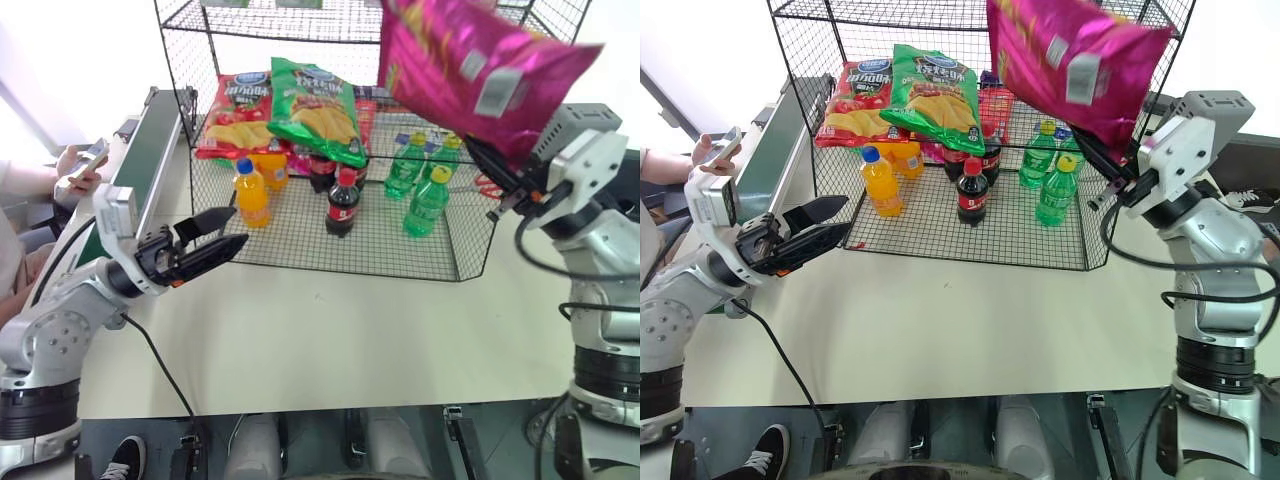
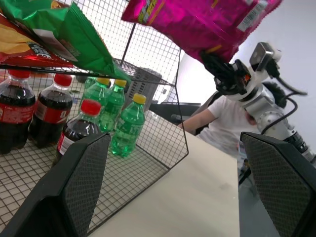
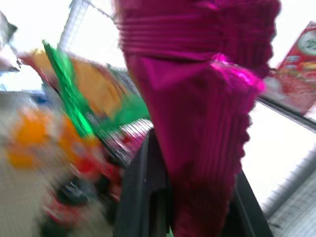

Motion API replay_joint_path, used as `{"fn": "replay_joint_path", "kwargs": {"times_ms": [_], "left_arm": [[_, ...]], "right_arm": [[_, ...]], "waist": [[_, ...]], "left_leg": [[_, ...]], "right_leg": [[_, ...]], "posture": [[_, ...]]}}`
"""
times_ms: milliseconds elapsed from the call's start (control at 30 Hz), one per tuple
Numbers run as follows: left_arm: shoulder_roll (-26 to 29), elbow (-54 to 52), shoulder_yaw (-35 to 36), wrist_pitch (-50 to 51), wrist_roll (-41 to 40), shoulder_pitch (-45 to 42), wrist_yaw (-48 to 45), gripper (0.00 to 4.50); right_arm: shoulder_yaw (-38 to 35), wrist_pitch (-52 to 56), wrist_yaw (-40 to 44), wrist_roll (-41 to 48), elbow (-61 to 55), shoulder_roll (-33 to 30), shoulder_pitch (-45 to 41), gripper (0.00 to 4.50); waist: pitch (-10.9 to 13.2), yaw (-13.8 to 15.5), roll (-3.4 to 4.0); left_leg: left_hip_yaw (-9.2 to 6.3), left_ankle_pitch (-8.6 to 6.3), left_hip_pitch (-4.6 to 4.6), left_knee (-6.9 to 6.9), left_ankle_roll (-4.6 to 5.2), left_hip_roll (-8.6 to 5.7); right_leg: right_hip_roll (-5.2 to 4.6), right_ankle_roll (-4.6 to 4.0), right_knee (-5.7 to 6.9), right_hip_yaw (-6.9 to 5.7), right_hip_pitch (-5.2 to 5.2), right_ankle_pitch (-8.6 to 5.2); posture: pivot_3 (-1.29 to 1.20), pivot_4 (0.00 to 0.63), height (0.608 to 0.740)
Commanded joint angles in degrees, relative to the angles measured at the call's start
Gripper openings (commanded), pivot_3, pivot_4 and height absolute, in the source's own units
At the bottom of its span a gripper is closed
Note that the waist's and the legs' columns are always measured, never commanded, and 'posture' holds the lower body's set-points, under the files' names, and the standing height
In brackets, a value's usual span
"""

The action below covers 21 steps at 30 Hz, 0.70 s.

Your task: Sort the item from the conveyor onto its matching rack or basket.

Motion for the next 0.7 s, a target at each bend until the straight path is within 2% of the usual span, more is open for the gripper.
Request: {"fn": "replay_joint_path", "kwargs": {"times_ms": [33, 200, 367, 700], "left_arm": [[0.1, -0.5, -0.2, -1.0, 1.5, -0.5, -1.6, 4.50], [-0.4, -1.2, 0.0, -3.0, 4.3, -0.4, -2.6, 4.50], [-2.1, -3.0, -0.3, -8.5, 8.9, 0.4, -2.0, 4.50], [-4.9, -4.7, -1.1, -9.2, 9.7, 2.3, -0.8, 4.50]], "right_arm": [[0.1, -11.2, -2.5, -7.6, 2.8, -2.7, 0.0, 0.05], [2.3, -21.6, -13.5, -26.6, 10.5, -8.6, -1.3, 0.05], [6.7, -21.0, -26.0, -42.3, 17.2, -12.4, -3.9, 0.05], [12.0, -6.8, -31.0, -43.3, 17.6, -3.2, -11.3, 0.05]], "waist": [[0.0, 0.0, 0.00], [0.0, 0.0, 0.01], [0.0, 0.0, 0.02], [0.0, -0.1, 0.02]], "left_leg": [[0.01, 0.00, 0.01, 0.00, -0.01, 0.00], [0.02, 0.02, 0.02, 0.01, -0.04, 0.00], [0.04, 0.06, 0.02, 0.02, -0.11, -0.01], [0.02, 0.14, 0.04, 0.01, -0.24, 0.01]], "right_leg": [[0.00, 0.00, 0.00, 0.00, 0.00, 0.00], [-0.03, 0.00, 0.02, 0.01, 0.00, 0.00], [-0.05, 0.00, 0.02, 0.03, 0.00, 0.00], [-0.02, -0.01, 0.04, 0.04, 0.02, 0.00]], "posture": [[0.00, 0.150, 0.740], [0.00, 0.150, 0.740], [0.00, 0.150, 0.740], [0.00, 0.150, 0.740]]}}
